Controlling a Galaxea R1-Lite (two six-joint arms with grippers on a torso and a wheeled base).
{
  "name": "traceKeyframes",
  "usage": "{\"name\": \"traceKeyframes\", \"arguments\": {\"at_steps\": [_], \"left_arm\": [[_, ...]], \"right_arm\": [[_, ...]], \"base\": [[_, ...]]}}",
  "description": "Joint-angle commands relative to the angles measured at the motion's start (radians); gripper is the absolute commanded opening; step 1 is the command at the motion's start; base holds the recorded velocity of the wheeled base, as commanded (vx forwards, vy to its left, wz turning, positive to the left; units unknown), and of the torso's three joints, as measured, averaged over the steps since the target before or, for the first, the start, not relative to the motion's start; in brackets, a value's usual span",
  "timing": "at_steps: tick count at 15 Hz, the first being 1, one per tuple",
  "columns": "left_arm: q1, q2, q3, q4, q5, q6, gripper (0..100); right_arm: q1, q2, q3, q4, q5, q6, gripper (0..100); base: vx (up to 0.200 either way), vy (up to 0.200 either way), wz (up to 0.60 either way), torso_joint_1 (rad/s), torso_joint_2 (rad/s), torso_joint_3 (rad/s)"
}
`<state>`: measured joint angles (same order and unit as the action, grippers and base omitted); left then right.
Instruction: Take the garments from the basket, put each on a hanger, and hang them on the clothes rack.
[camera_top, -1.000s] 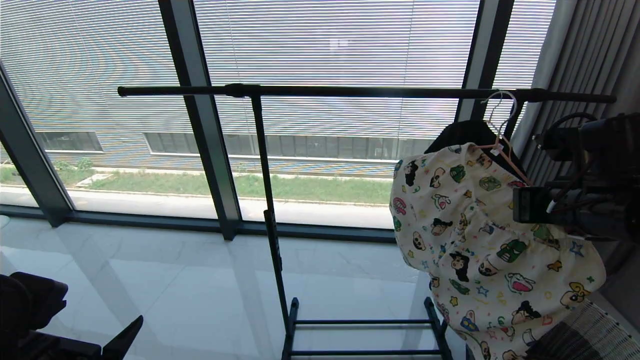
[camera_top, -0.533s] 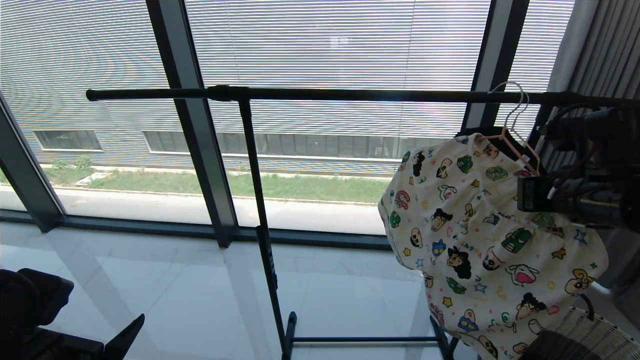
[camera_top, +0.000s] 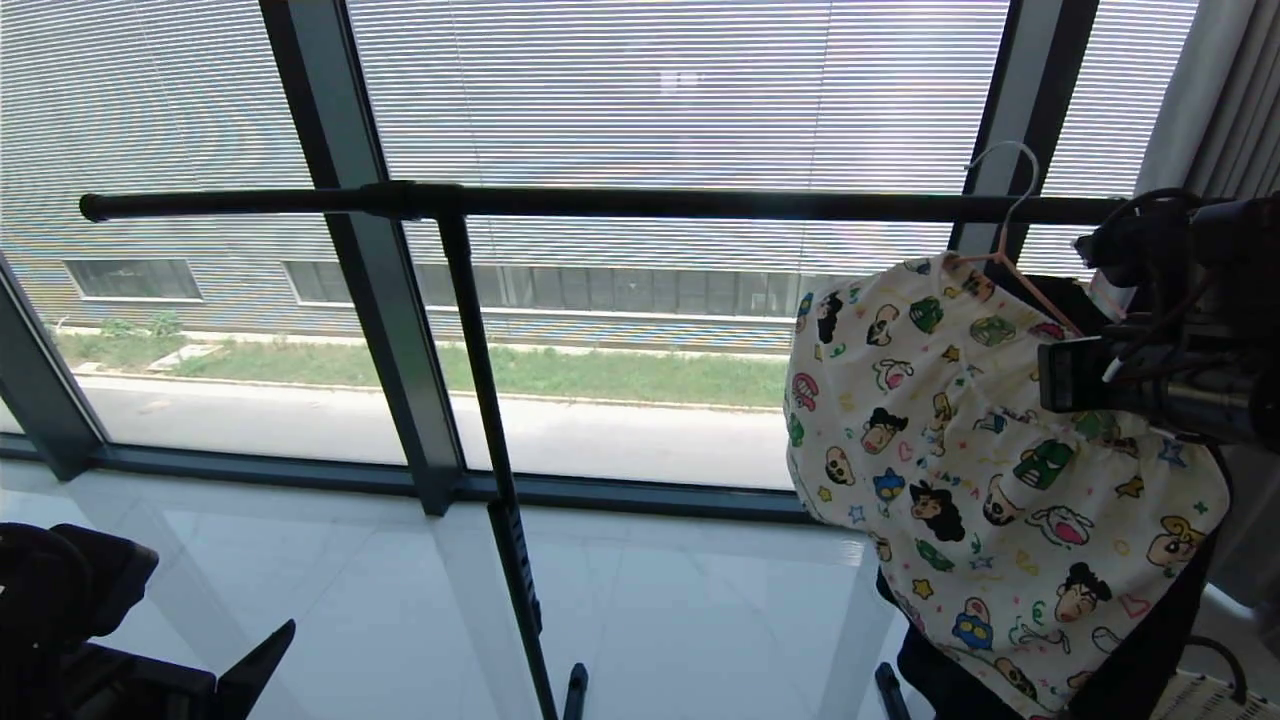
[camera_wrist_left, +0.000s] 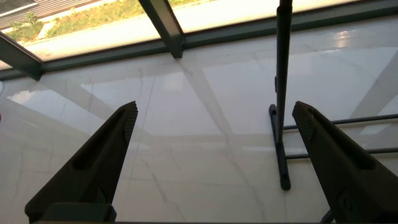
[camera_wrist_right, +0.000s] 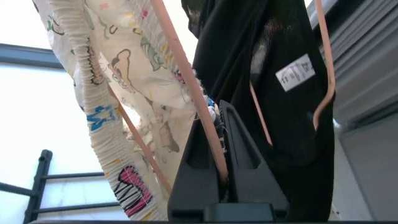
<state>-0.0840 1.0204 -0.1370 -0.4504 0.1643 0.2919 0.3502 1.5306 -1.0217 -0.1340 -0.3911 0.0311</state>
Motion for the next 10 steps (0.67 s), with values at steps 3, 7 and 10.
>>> {"name": "traceKeyframes", "arguments": {"at_steps": [3, 7, 10], "left_arm": [[0.0, 0.0, 0.0, -0.001, 0.001, 0.0, 100], [0.0, 0.0, -0.003, -0.001, 0.0, 0.0, 100], [0.0, -0.002, -0.003, -0.001, 0.001, 0.0, 100]], "right_arm": [[-0.01, 0.034, -0.003, 0.001, 0.0, -0.002, 0], [-0.031, 0.105, -0.051, 0.007, -0.003, -0.002, 0], [-0.019, 0.098, -0.038, 0.014, -0.005, -0.011, 0]], "base": [[0.0, 0.0, 0.0, 0.0, 0.0, 0.0], [0.0, 0.0, 0.0, 0.0, 0.0, 0.0], [0.0, 0.0, 0.0, 0.0, 0.0, 0.0]]}}
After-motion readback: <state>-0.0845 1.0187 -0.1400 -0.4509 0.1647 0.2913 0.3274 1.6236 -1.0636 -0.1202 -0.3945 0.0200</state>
